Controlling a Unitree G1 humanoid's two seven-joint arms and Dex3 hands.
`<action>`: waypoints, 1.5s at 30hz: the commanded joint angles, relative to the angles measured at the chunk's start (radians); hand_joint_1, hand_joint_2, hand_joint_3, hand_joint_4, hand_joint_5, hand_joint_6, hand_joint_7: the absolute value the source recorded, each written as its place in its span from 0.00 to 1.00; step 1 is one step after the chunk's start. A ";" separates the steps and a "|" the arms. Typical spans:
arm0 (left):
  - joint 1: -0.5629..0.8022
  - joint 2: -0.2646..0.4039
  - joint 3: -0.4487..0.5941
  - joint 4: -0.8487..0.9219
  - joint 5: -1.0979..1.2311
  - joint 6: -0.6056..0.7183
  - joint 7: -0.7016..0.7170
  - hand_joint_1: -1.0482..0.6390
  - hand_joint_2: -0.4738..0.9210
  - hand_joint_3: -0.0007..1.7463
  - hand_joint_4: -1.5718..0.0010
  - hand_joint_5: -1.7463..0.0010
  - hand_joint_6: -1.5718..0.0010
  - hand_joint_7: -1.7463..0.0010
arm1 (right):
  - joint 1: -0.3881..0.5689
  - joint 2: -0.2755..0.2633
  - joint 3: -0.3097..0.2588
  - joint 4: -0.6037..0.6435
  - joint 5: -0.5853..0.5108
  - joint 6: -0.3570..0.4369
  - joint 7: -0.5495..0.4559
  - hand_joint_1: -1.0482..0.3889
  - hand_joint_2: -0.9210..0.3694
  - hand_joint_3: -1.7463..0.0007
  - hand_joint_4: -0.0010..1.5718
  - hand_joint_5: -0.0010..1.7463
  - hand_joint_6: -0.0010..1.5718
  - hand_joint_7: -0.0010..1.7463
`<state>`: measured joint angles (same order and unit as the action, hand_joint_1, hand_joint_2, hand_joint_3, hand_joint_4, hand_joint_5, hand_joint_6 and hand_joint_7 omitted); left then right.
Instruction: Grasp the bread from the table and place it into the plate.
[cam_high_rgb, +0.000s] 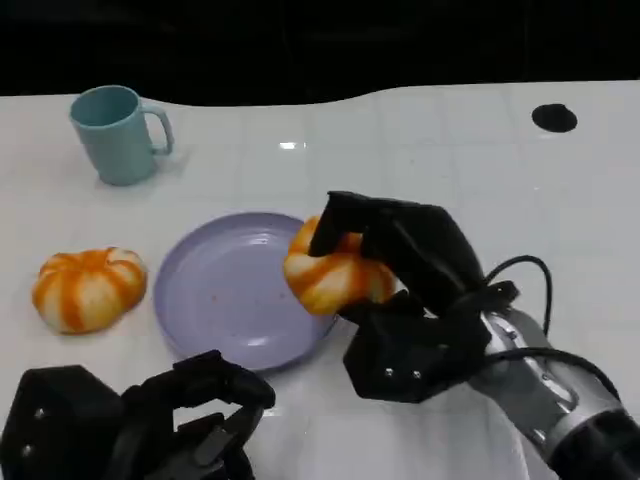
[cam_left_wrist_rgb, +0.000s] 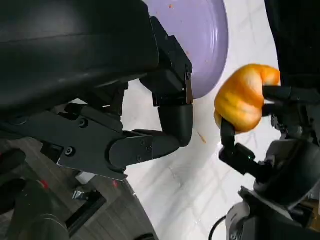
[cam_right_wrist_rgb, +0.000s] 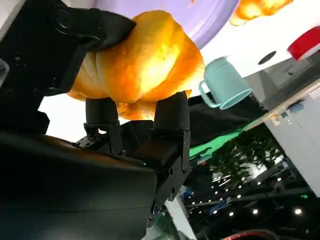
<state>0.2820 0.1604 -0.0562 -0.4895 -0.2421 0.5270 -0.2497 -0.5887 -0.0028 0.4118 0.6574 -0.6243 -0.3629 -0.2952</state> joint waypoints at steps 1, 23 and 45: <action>0.014 0.007 0.004 -0.020 0.001 -0.013 0.004 0.43 0.99 0.31 0.56 0.00 0.63 0.21 | -0.088 0.038 0.017 0.117 0.000 -0.033 -0.041 0.64 0.50 0.21 0.64 1.00 0.46 1.00; 0.032 0.009 -0.003 -0.028 0.003 -0.027 0.004 0.43 0.98 0.32 0.57 0.00 0.62 0.22 | -0.262 0.160 0.071 0.409 0.012 0.032 0.064 0.50 0.10 0.81 0.33 0.47 0.46 0.12; 0.027 0.010 -0.008 -0.009 0.007 -0.046 0.002 0.42 0.98 0.33 0.57 0.00 0.61 0.24 | -0.146 0.043 0.132 0.141 -0.005 0.128 0.307 0.27 0.00 0.88 0.05 0.26 0.24 0.00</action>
<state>0.3071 0.1615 -0.0663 -0.5034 -0.2419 0.4917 -0.2499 -0.7654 0.0809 0.5497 0.8674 -0.6382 -0.2398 -0.0108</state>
